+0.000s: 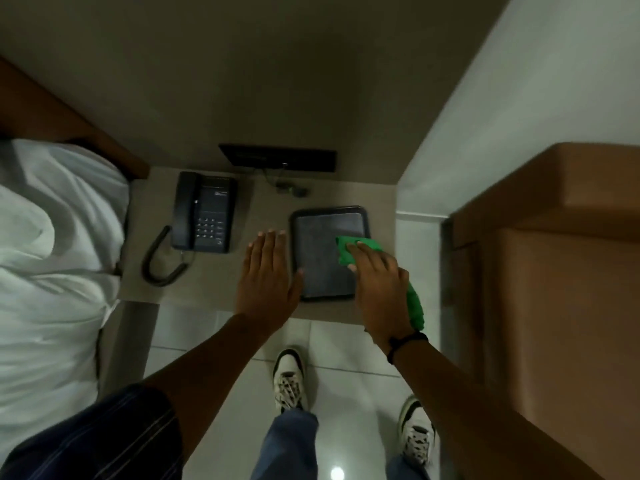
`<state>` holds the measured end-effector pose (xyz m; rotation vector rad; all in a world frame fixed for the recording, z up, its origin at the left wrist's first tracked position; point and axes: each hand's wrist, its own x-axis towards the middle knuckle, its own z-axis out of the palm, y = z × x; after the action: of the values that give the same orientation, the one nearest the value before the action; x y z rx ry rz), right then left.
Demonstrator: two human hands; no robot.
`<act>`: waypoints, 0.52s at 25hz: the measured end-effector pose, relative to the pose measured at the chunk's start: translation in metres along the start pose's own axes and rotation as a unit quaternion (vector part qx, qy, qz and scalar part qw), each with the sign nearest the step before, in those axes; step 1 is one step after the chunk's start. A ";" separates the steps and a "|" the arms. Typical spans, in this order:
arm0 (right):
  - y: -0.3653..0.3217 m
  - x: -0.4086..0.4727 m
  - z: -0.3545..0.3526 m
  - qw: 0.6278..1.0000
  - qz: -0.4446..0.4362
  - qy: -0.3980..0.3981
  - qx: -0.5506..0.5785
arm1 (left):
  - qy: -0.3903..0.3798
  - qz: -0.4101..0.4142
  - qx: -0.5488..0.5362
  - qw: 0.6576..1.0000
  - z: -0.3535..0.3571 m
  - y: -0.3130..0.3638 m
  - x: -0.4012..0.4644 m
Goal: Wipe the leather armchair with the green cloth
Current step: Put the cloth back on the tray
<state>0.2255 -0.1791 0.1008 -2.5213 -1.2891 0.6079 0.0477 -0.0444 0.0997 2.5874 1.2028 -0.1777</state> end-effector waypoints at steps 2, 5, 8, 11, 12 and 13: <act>-0.023 0.042 0.056 1.000 -0.018 0.001 -0.004 | -0.013 -0.003 0.007 1.000 0.032 -0.042 0.012; -0.029 0.091 0.129 0.998 -0.044 -0.026 -0.042 | -0.022 0.001 0.007 1.000 0.088 -0.079 0.030; -0.019 0.105 0.169 0.989 -0.070 -0.046 -0.124 | -0.040 0.010 -0.005 0.999 0.127 -0.090 0.038; -0.015 0.104 0.178 0.977 -0.093 -0.068 -0.180 | -0.053 0.006 -0.024 0.998 0.144 -0.097 0.036; -0.017 0.112 0.171 0.980 -0.099 -0.067 -0.161 | -0.054 0.007 -0.025 0.998 0.144 -0.099 0.036; -0.023 0.114 0.157 0.985 -0.088 -0.074 -0.132 | -0.053 0.006 -0.025 0.998 0.140 -0.097 0.038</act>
<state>0.1957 -0.0683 -0.0574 -2.5650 -1.7288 0.6322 -0.0008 0.0004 -0.0615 2.5076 1.1407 -0.2763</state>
